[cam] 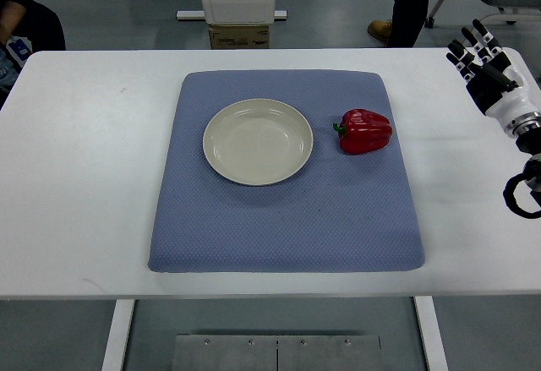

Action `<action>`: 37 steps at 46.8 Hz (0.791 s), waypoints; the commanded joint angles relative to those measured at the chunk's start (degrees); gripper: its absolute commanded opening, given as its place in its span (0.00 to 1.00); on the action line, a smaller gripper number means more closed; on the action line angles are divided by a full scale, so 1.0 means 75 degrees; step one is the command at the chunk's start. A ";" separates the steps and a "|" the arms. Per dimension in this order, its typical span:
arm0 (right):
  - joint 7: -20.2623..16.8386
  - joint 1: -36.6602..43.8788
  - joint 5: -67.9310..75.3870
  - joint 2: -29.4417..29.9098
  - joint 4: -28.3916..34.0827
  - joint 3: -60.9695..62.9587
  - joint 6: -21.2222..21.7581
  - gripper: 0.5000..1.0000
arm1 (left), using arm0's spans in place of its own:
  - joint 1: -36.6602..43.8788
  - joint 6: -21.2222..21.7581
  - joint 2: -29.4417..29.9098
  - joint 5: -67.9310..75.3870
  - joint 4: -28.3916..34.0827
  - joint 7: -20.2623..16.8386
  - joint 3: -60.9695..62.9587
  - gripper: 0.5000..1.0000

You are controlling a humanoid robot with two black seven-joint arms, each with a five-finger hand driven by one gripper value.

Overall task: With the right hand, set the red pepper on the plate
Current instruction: 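Reach the right hand toward the red bell pepper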

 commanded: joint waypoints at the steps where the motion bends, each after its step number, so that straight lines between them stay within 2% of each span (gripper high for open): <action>1: -0.0028 0.0264 -0.0347 -0.0240 0.0137 -0.0497 0.0011 0.99 | -0.0001 0.0000 0.0000 0.0000 0.0000 -0.0002 -0.0001 1.00; 5: -0.0016 0.0534 -0.0816 -0.0662 0.0477 -0.1025 0.0127 0.99 | -0.0001 0.0000 0.0000 0.0000 0.0000 -0.0002 -0.0001 1.00; 11: 0.0054 0.0862 -0.1530 -0.1318 0.1250 -0.1400 0.0783 1.00 | -0.0001 0.0000 0.0000 0.0000 0.0000 -0.0002 -0.0001 1.00; 17: 0.0124 0.1097 -0.2631 -0.1624 0.1837 -0.1634 0.0784 1.00 | -0.0001 0.0000 0.0000 0.0000 0.0000 -0.0002 -0.0001 1.00; 24: 0.0124 0.1471 -0.3839 -0.1613 0.1943 -0.2243 0.0761 1.00 | -0.0001 0.0000 0.0000 0.0000 0.0000 -0.0002 -0.0001 1.00; 30: 0.0124 0.1916 -0.4320 -0.1530 0.2024 -0.3075 0.0468 1.00 | -0.0001 0.0000 0.0000 0.0000 0.0000 -0.0002 -0.0001 1.00; 37: 0.0124 0.2584 -0.4707 -0.1320 0.2341 -0.4480 -0.0597 0.98 | -0.0001 0.0000 0.0000 0.0000 0.0000 -0.0002 -0.0001 1.00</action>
